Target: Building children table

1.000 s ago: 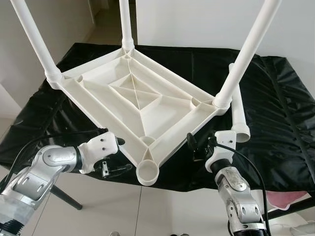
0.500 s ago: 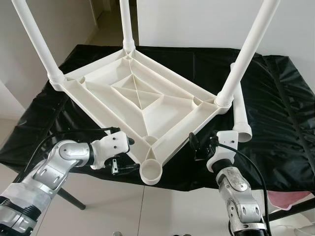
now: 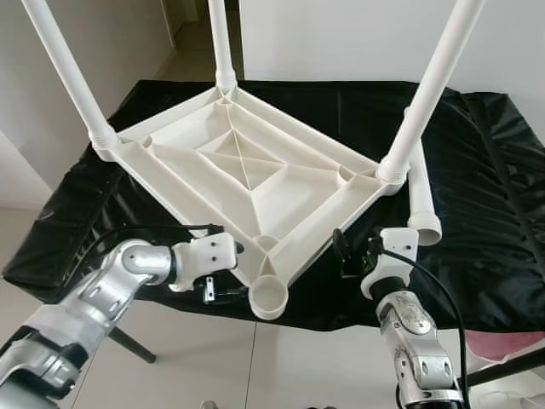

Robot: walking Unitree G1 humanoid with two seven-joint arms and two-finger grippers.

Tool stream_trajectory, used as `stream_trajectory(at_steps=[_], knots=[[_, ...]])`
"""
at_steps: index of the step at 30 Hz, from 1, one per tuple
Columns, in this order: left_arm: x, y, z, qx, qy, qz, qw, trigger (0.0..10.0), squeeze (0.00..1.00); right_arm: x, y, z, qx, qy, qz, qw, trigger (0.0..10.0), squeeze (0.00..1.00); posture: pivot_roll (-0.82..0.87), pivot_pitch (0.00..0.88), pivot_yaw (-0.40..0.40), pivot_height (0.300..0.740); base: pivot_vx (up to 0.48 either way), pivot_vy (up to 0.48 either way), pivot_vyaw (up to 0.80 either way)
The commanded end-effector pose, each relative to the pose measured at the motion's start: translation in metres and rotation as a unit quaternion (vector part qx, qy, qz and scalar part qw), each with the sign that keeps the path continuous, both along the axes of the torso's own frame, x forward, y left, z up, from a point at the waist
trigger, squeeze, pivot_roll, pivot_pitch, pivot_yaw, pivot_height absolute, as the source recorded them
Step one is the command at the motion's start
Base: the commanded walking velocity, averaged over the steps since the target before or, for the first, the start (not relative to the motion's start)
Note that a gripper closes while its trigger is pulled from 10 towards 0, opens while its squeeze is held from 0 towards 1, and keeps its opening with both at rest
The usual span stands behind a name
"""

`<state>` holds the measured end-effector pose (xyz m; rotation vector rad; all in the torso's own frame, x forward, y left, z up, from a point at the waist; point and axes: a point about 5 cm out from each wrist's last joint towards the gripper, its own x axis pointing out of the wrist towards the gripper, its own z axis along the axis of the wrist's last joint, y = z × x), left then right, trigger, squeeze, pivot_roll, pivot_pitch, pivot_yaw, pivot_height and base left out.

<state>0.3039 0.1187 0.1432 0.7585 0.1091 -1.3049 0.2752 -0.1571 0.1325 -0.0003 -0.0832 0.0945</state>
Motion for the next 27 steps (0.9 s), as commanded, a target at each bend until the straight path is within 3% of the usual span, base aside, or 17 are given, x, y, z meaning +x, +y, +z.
stream_trajectory(at_steps=[1, 2, 3, 4, 5, 7, 9, 10, 12, 13, 15, 16, 22, 23, 27], knots=[[-0.014, -0.004, -0.008, 0.049, 0.069, -0.11, 0.99, 9.0, 0.0, -0.003, 0.007, -0.008, 0.002, 0.017, 0.012, 1.0, 10.0, 0.0, -0.03, 0.135, 0.083, 0.74, 0.0, 0.0, 0.0], [-0.014, -0.004, -0.008, 0.049, 0.069, -0.11, 0.99, 9.0, 0.0, -0.003, 0.007, -0.008, 0.002, 0.017, 0.012, 1.0, 10.0, 0.0, -0.03, 0.135, 0.083, 0.74, 0.0, 0.0, 0.0], [-0.014, -0.004, -0.008, 0.051, 0.075, -0.114, 0.989, 5.9, 0.0, -0.004, 0.005, -0.009, 0.001, 0.018, 0.009, 1.0, 10.0, 0.0, -0.04, 0.134, 0.089, 0.74, 0.0, 0.0, 0.0], [-0.014, -0.004, -0.008, 0.051, 0.075, -0.114, 0.989, 5.9, 0.0, -0.004, 0.005, -0.009, 0.001, 0.018, 0.009, 1.0, 10.0, 0.0, -0.04, 0.134, 0.089, 0.74, 0.0, 0.0, 0.0], [-0.015, -0.003, -0.01, 0.055, 0.081, -0.123, 0.987, 4.0, 0.0, -0.006, 0.003, -0.01, 0.001, 0.019, 0.004, 1.0, 10.0, 0.0, -0.05, 0.135, 0.094, 0.74, 0.0, 0.0, 0.0], [-0.016, -0.003, -0.011, 0.056, 0.084, -0.127, 0.987, 3.5, 0.0, -0.007, 0.002, -0.01, 0.001, 0.019, 0.002, 1.0, 10.0, 0.0, -0.05, 0.136, 0.097, 0.74, 0.0, 0.0, 0.0], [-0.016, -0.003, -0.011, 0.056, 0.085, -0.128, 0.987, 3.8, 0.0, -0.008, 0.002, -0.009, 0.001, 0.019, 0.001, 1.0, 10.0, 0.0, -0.05, 0.136, 0.097, 0.74, 0.0, 0.0, 0.0], [-0.017, -0.003, -0.012, 0.059, 0.088, -0.13, 0.986, 1.8, 0.0, -0.007, 0.002, -0.009, 0.001, 0.019, 0.001, 1.0, 10.0, 0.0, -0.05, 0.139, 0.098, 0.74, 0.0, 0.0, 0.0], [-0.017, -0.003, -0.012, 0.059, 0.088, -0.13, 0.986, 1.8, 0.0, -0.007, 0.002, -0.009, 0.001, 0.019, 0.001, 1.0, 10.0, 0.0, -0.05, 0.139, 0.098, 0.74, 0.0, 0.0, 0.0], [-0.017, -0.003, -0.013, 0.059, 0.092, -0.13, 0.985, 4.1, 0.0, -0.007, 0.002, -0.009, 0.001, 0.018, 0.0, 1.0, 10.0, 0.0, -0.05, 0.142, 0.101, 0.74, 0.0, 0.0, 0.0], [-0.019, -0.003, -0.014, 0.059, 0.096, -0.13, 0.985, 3.8, 0.0, -0.008, 0.001, -0.009, 0.001, 0.018, -0.003, 1.0, 10.0, 0.0, -0.05, 0.149, 0.102, 0.74, 0.0, 0.0, 0.0], [-0.02, -0.003, -0.016, 0.059, 0.1, -0.132, 0.984, 2.8, 0.0, -0.008, 0.001, -0.009, 0.001, 0.019, -0.005, 1.0, 10.0, 0.0, -0.05, 0.15, 0.102, 0.74, 0.0, 0.0, 0.0], [-0.021, -0.004, -0.019, 0.059, 0.104, -0.136, 0.983, 3.0, 0.0, -0.01, 0.001, -0.01, 0.001, 0.02, -0.006, 1.0, 10.0, 0.0, -0.05, 0.152, 0.104, 0.74, 0.0, 0.0, 0.0], [-0.022, -0.003, -0.02, 0.056, 0.108, -0.134, 0.983, 4.4, 0.0, -0.01, 0.0, -0.01, 0.002, 0.019, -0.008, 1.0, 10.0, 0.0, -0.05, 0.153, 0.107, 0.74, 0.0, 0.0, 0.0], [-0.018, -0.001, -0.023, 0.03, 0.103, -0.096, 0.99, 4.7, 0.0, -0.01, 0.0, -0.009, 0.003, 0.019, -0.014, 1.0, 10.0, 0.0, -0.06, 0.147, 0.103, 0.74, 0.0, 0.0, 0.0]])
